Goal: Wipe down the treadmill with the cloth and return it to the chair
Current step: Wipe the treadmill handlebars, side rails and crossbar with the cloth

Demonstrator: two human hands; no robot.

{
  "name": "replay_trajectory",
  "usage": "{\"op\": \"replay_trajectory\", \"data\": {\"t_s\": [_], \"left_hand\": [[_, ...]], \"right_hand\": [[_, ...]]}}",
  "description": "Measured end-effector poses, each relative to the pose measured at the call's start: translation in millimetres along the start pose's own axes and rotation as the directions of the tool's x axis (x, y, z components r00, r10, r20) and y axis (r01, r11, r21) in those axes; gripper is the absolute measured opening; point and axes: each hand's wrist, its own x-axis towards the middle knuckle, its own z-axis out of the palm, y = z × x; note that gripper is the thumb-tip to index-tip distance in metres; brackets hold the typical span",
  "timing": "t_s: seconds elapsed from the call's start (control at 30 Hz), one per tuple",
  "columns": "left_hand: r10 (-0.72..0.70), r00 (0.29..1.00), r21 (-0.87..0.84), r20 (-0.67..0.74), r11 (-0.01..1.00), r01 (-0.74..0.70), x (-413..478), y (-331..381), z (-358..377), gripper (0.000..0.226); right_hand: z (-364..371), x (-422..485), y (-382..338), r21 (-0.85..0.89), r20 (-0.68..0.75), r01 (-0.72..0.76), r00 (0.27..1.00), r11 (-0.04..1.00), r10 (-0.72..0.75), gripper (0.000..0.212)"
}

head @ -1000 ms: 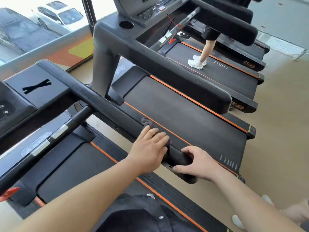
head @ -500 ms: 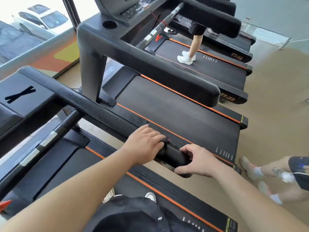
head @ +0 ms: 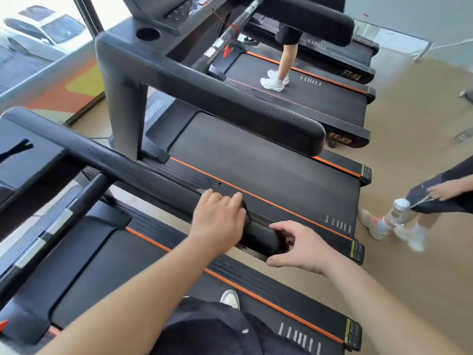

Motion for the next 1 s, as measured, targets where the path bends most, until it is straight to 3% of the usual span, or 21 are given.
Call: {"op": "replay_trajectory", "data": {"t_s": [0.1, 0.2, 0.23, 0.33, 0.4, 0.53, 0.63, 0.7, 0.87, 0.93, 1.0], "left_hand": [[0.224, 0.972, -0.147, -0.075, 0.961, -0.233, -26, 43, 9, 0.04], [0.393, 0.915, -0.161, -0.086, 0.901, -0.403, -16, 24, 11, 0.045], [0.374, 0.926, -0.134, -0.042, 0.917, -0.377, -7, 15, 9, 0.049], [0.092, 0.995, 0.008, 0.046, 0.996, -0.092, 10, 9, 3, 0.059], [0.12, 0.99, 0.057, 0.077, 0.991, -0.125, 6, 44, 3, 0.058], [0.426, 0.904, -0.03, -0.02, 0.904, -0.426, -17, 104, 18, 0.034], [0.565, 0.819, -0.055, -0.099, 0.819, -0.571, -11, 92, 24, 0.028], [0.505, 0.854, -0.093, -0.124, 0.851, -0.516, -4, 66, 17, 0.031], [0.155, 0.986, 0.008, -0.067, 0.988, -0.154, 1, 23, 2, 0.037], [0.127, 0.991, 0.038, -0.045, 0.991, -0.125, -7, 52, 6, 0.039], [0.241, 0.969, -0.053, -0.057, 0.968, -0.244, -17, 84, 12, 0.028]], "right_hand": [[-1, 2, 7, 0.088, 0.008, -0.021, 1.0, 0.996, 0.02, 0.074], [-4, 3, 19, 0.204, 0.029, -0.019, 1.0, 0.979, 0.013, 0.061], [-5, 2, 22, 0.233, 0.017, -0.017, 1.0, 0.972, 0.013, 0.057], [-6, 0, 25, 0.384, -0.008, -0.056, 0.998, 0.922, 0.064, 0.036], [-5, 0, 25, 0.479, -0.057, -0.079, 0.991, 0.874, 0.12, 0.021], [-8, 3, 24, 0.483, -0.175, -0.092, 0.964, 0.871, 0.199, 0.034], [-15, 2, 30, 0.421, -0.193, -0.145, 0.95, 0.896, 0.245, 0.049], [-18, 0, 37, 0.417, -0.171, -0.187, 0.945, 0.889, 0.279, 0.049], [-13, -4, 37, 0.403, -0.098, -0.228, 0.952, 0.886, 0.289, 0.04], [-8, -1, 32, 0.416, -0.102, -0.213, 0.955, 0.884, 0.278, 0.04], [-6, 5, 26, 0.429, -0.124, -0.194, 0.955, 0.882, 0.271, 0.04]]}}
